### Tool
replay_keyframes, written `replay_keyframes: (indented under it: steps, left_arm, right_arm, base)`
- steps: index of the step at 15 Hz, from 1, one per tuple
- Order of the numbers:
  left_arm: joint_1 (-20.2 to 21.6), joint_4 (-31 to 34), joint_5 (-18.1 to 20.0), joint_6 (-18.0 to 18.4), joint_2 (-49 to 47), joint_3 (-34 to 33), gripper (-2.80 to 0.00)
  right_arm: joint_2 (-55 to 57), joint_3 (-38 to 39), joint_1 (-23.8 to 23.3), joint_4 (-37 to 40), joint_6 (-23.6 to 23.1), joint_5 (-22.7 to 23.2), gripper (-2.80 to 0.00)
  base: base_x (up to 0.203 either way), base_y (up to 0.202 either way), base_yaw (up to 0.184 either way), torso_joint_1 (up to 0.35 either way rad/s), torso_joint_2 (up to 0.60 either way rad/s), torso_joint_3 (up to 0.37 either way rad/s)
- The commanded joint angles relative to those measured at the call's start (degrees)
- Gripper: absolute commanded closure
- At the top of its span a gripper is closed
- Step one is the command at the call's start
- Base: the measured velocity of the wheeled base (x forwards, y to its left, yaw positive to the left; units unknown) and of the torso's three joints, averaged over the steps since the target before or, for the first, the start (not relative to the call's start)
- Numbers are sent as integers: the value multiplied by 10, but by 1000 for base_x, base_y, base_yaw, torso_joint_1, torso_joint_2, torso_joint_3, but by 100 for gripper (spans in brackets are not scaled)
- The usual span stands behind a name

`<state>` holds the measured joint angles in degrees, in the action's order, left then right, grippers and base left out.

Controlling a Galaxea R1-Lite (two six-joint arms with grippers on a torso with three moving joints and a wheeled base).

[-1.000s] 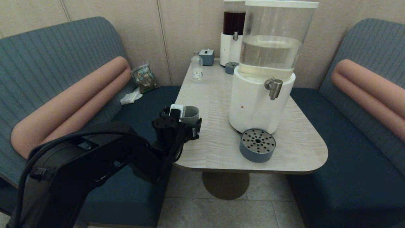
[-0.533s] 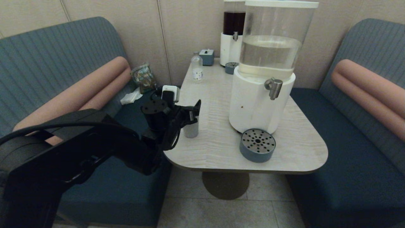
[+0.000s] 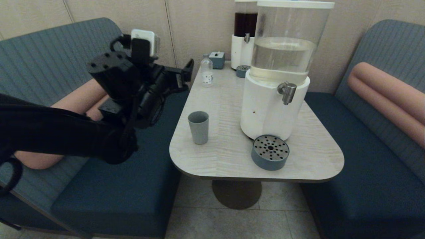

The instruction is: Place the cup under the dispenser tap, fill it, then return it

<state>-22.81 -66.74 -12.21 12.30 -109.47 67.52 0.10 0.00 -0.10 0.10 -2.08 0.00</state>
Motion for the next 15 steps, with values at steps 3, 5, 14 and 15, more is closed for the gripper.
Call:
replay_keyframes:
  steps: [3, 5, 14, 15]
  left_arm:
    - [45, 61, -1, 28, 201, -46, -280]
    - [78, 94, -1, 50, 296, -106, 0]
    - [253, 301, -9, 90, 667, -277, 0]
    - [269, 317, -9, 90, 709, -297, 0]
  right_arm:
    - [1, 0, 0, 0, 0, 0, 0]
    - [1, 0, 0, 0, 0, 0, 0]
    - [1, 0, 0, 0, 0, 0, 0]
    - [1, 0, 0, 0, 0, 0, 0]
  base:
    - [0, 0, 0, 0, 0, 0]
    - [0, 0, 0, 0, 0, 0]
    - [0, 0, 0, 0, 0, 0]
    - [0, 0, 0, 0, 0, 0]
